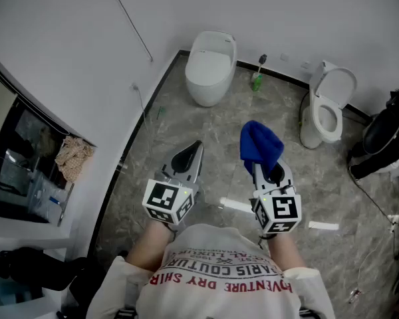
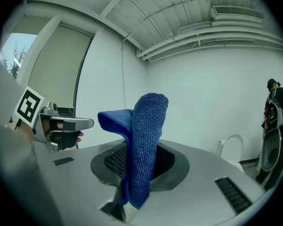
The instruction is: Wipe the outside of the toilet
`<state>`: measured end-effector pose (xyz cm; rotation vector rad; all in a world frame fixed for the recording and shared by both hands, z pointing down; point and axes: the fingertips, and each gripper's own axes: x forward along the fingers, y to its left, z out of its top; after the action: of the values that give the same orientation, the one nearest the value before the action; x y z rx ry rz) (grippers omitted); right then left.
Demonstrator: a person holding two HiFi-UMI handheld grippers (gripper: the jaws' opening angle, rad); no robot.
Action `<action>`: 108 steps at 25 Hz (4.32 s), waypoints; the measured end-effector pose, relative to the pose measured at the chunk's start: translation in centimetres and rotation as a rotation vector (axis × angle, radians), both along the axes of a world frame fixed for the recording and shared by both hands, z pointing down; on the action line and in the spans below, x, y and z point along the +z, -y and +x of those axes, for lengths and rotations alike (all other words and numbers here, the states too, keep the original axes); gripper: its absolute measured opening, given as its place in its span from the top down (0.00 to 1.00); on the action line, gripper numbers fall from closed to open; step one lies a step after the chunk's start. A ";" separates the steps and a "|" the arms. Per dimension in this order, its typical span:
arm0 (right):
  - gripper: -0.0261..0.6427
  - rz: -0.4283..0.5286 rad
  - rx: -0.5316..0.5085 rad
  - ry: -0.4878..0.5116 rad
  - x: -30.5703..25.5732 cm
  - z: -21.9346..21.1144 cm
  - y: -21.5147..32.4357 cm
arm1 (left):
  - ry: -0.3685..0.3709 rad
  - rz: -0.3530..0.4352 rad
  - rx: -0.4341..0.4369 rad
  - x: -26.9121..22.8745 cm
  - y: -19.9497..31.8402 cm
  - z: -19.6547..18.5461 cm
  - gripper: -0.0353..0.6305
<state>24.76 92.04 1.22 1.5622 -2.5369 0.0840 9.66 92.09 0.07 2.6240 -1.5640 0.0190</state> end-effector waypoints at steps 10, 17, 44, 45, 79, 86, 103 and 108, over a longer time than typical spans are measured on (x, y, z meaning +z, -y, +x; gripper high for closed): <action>0.85 -0.001 0.014 -0.021 0.1 0.0 -0.3 | -0.004 -0.006 0.008 0.5 -0.2 -0.1 0.94; 0.85 -0.016 0.029 0.021 0.8 -1.1 -0.3 | -0.010 -0.021 0.013 1.4 -0.5 -1.8 0.94; 0.85 -0.048 0.074 0.114 2.8 4.4 36.7 | -0.006 -0.027 -0.110 3.2 33.5 -3.1 0.94; 0.85 -0.049 0.067 0.110 2.7 4.7 38.8 | -0.009 -0.021 -0.113 3.0 35.4 -2.8 0.94; 0.85 -0.255 -0.128 -0.045 13.9 -15.7 104.3 | -0.024 -0.232 -0.113 14.3 101.2 -18.7 0.94; 0.85 -0.333 -0.300 -0.112 19.8 -16.6 117.4 | -0.060 -0.291 -0.302 18.7 109.7 -18.5 0.94; 0.85 -0.188 -0.768 -0.475 38.2 -25.0 140.7 | -0.100 -0.430 -0.582 34.5 125.5 -17.9 0.94; 0.85 -0.088 -0.936 -0.681 44.6 -28.2 142.0 | -0.090 -0.460 -0.625 38.1 125.8 -17.1 0.94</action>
<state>-3.43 -49.95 45.80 0.1732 -2.3388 -0.3712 -7.41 -33.74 38.15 1.7045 -1.9837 0.1891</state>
